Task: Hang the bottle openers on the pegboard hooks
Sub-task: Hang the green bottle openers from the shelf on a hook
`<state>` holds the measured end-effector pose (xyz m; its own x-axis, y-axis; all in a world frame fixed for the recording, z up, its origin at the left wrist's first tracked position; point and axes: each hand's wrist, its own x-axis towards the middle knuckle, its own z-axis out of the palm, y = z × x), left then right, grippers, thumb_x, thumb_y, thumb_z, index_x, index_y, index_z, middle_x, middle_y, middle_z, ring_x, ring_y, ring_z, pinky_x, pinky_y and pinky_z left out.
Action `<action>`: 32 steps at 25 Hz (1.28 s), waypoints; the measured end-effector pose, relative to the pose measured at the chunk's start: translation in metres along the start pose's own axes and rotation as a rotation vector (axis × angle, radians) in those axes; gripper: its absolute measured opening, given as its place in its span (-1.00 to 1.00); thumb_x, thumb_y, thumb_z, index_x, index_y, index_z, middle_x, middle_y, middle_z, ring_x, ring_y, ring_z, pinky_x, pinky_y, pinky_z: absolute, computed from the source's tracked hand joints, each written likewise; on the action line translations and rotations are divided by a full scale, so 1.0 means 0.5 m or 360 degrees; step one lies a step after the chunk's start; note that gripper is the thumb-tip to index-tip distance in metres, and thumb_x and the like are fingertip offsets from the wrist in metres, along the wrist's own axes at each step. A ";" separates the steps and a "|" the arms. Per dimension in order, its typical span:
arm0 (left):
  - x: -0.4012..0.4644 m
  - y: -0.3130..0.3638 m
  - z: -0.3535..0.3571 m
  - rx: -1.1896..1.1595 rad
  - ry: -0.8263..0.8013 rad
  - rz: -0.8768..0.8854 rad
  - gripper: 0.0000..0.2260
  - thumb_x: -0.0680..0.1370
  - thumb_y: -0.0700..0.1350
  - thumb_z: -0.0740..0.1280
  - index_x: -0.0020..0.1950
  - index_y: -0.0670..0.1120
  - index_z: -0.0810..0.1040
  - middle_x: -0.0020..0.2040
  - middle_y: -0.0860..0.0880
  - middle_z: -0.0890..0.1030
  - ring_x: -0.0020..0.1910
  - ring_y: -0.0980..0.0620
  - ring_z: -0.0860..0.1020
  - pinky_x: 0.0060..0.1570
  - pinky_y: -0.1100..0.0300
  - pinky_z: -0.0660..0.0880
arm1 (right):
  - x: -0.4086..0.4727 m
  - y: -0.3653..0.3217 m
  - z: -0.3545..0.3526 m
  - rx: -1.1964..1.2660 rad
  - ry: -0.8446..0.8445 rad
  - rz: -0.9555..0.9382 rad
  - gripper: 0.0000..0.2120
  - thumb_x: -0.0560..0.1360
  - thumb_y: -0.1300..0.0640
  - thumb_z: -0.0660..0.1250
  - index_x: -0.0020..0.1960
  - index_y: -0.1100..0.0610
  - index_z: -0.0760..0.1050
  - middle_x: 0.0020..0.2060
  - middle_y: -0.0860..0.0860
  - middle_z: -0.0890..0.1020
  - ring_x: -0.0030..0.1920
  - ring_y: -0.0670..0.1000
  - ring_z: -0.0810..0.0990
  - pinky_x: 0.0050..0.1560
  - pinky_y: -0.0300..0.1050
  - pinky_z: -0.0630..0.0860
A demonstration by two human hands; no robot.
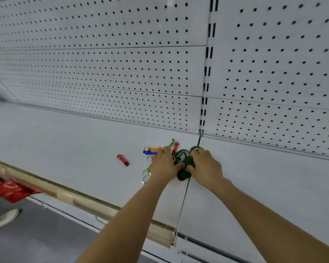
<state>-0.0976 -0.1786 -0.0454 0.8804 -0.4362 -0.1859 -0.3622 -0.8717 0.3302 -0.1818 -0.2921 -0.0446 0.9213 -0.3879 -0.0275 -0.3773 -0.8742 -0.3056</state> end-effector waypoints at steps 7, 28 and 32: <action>0.031 -0.070 -0.039 -0.0531 -0.0274 0.0166 -0.33 0.35 0.03 0.55 0.36 -0.08 0.34 0.27 -0.08 0.41 0.16 -0.03 0.47 0.12 0.08 0.48 | 0.019 -0.067 0.011 -0.0089 -0.0037 0.0270 -0.59 0.52 0.03 0.33 0.28 0.17 0.35 0.18 0.09 0.48 0.14 0.06 0.48 -0.14 -0.15 0.38; -0.265 0.088 -0.035 -0.1391 -0.0793 0.0837 -0.65 0.40 -0.24 0.50 0.14 -0.02 0.55 -0.02 -0.07 0.63 -0.15 0.00 0.60 -0.25 0.28 0.54 | -0.464 -0.027 -0.100 0.1371 0.0875 0.1043 -0.94 0.56 0.15 0.27 -0.08 0.11 0.44 -0.35 0.09 0.62 -0.48 -0.17 0.48 -0.34 -0.21 0.43; -0.394 0.200 0.007 -0.1409 -0.0879 0.0988 -0.68 0.41 -0.26 0.49 0.09 0.00 0.56 -0.02 -0.04 0.64 -0.07 -0.01 0.61 -0.20 0.22 0.55 | -0.613 0.030 -0.137 0.1486 0.0997 0.1090 -0.93 0.58 0.17 0.25 -0.08 0.12 0.45 -0.34 0.06 0.60 -0.43 -0.08 0.46 -0.41 -0.32 0.41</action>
<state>-0.3082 -0.1808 0.0208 0.3041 -0.9501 -0.0696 -0.1516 -0.1204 0.9811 -0.4765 -0.2064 0.0246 0.2761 -0.9584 -0.0729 -0.3078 -0.0163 -0.9513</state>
